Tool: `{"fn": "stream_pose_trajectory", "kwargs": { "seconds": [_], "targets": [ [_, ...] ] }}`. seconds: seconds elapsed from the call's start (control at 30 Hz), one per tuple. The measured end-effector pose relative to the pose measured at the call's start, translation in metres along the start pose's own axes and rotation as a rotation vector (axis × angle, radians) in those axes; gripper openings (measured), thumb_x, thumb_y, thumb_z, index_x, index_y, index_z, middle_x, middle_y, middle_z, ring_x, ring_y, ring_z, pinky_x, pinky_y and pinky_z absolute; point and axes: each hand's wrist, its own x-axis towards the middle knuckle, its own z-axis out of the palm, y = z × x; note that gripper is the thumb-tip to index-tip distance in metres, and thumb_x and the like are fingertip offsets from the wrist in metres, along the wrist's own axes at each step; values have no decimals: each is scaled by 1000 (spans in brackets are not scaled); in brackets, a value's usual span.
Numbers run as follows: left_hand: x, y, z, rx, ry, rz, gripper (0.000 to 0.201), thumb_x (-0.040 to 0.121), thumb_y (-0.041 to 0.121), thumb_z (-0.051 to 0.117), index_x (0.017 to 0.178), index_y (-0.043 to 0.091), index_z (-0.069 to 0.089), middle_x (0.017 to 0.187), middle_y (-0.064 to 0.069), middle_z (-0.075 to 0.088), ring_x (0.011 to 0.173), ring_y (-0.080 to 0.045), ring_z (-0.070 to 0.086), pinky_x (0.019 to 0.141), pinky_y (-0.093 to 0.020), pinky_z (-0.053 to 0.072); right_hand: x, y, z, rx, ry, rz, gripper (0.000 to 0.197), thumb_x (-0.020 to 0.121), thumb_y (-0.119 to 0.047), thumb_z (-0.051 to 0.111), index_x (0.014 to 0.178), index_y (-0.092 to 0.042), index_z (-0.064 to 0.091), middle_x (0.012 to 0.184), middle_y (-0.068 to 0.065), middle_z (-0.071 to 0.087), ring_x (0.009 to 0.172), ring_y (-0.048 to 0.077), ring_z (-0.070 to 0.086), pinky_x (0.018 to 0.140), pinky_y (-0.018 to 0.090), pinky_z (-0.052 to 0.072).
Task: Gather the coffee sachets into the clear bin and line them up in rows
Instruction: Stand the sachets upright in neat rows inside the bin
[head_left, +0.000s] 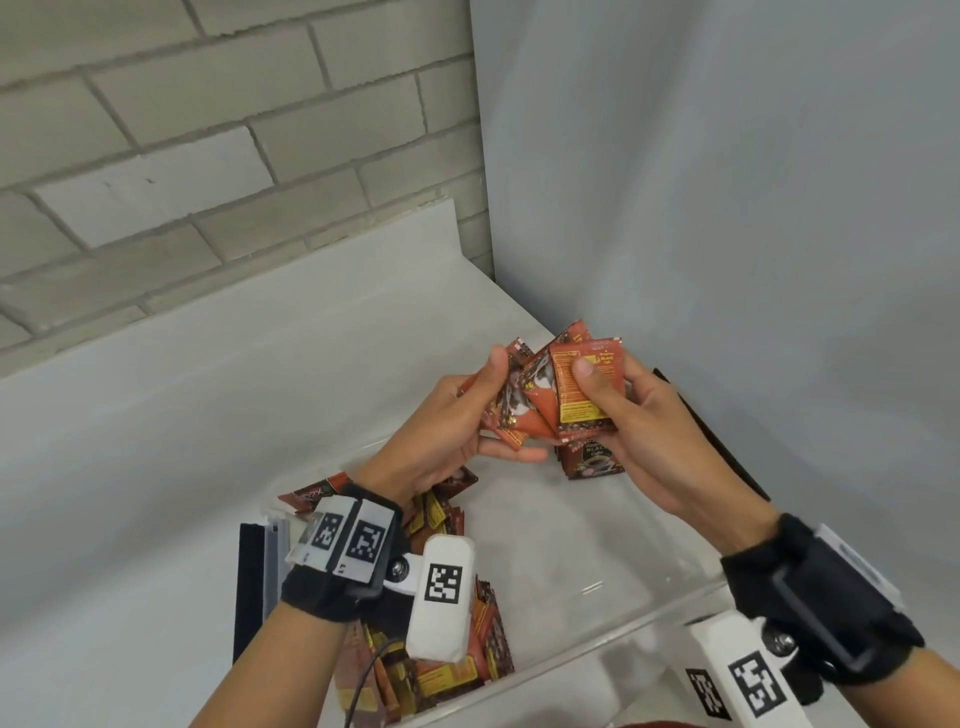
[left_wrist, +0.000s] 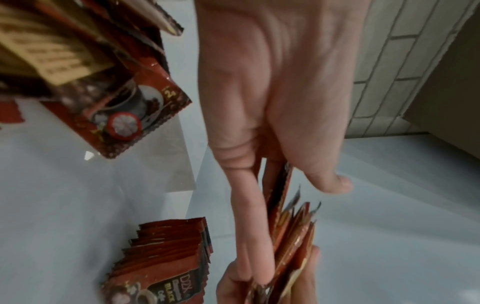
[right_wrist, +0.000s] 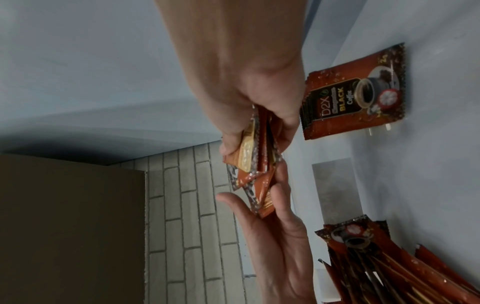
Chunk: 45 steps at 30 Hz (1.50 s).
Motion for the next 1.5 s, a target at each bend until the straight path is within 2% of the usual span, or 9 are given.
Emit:
{"fn": "stream_pose_trajectory", "kwargs": {
  "seconds": [0.2,0.37,0.5,0.8,0.93,1.03,1.23,1.37,1.5],
  "targets": [
    [2,1,-4,174,99,117,44,89,44,47,108,5,41,79,-20,71,62,-32,70,50,-34,58,-1,-3,0,-28,71,-78,37,85,-33,61,116,-14,62,107,8,72,99,25,69,89,39,54],
    [-1,10,-2,353,49,150,61,88,55,38,113,2,57,72,-25,68,49,-28,66,39,-27,53,-4,-4,4,-97,13,-107,31,85,-33,60,113,-19,63,105,4,73,98,22,70,87,37,55],
    [3,17,4,501,57,127,83,89,64,26,83,-11,63,62,-25,65,41,-23,58,35,-21,43,-5,-3,4,-95,-75,-64,34,84,-34,61,114,-19,63,105,5,73,98,22,70,86,34,54],
    [12,26,9,354,126,137,76,76,74,30,91,7,62,63,-14,58,45,-17,51,48,-20,44,-5,-10,3,112,-140,125,46,89,-35,51,123,-5,59,114,15,69,106,27,67,85,32,57],
    [14,15,6,259,-66,191,92,60,85,54,125,19,53,116,-11,63,104,-23,62,90,-38,53,-1,-17,1,292,-80,142,56,89,-38,50,127,2,56,118,18,67,109,25,66,91,33,55],
    [11,11,17,278,-187,212,78,73,68,62,132,19,50,129,-4,61,123,-20,55,105,-36,44,-3,-16,5,272,-106,108,52,92,-37,46,128,0,56,122,17,66,116,25,62,99,36,50],
    [8,7,35,58,-249,122,30,87,14,56,117,10,58,116,-11,66,111,-16,62,100,-31,47,-11,-15,14,74,-160,22,46,92,-44,41,127,-18,56,121,2,68,118,12,61,96,27,50],
    [5,7,37,-77,-233,122,23,80,2,51,98,9,61,93,-2,67,97,-10,64,95,-29,51,-17,-19,16,-224,-104,-51,42,90,-54,39,119,-32,58,119,-3,64,118,9,58,101,29,45],
    [3,8,38,-189,-243,165,35,78,-6,45,99,11,66,100,-5,69,101,-14,65,90,-31,53,-12,-23,11,-469,93,-153,62,72,-66,49,124,-33,45,119,-6,40,122,9,43,95,21,47]
  ]
}}
